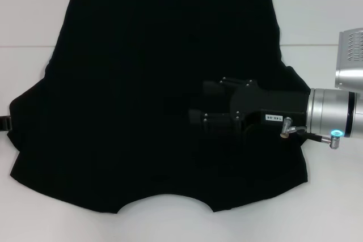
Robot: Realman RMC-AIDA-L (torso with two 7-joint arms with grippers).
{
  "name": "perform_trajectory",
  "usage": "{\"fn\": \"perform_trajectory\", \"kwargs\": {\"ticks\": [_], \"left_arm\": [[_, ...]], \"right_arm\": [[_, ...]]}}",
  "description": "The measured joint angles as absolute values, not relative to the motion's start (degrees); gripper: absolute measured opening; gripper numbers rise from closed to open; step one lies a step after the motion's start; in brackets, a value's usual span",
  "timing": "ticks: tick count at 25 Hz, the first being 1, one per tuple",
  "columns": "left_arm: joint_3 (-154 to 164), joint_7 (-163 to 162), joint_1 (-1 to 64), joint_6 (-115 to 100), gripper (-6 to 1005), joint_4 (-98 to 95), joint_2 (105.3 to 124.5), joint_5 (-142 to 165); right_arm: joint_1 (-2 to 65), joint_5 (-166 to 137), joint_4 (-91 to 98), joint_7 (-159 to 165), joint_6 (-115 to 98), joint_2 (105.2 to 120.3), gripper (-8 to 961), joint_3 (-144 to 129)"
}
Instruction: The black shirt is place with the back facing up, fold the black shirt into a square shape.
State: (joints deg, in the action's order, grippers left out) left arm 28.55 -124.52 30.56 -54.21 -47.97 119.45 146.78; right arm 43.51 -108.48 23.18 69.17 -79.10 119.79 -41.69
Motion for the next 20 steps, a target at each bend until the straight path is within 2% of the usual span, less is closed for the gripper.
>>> {"fn": "perform_trajectory", "kwargs": {"ticks": [20], "left_arm": [[26.5, -124.8, 27.4, -53.2, 13, -52.2, 120.02, 146.5]], "right_arm": [[43.7, -107.2, 22.6, 69.1, -78.8, 120.14, 855, -41.9]]}}
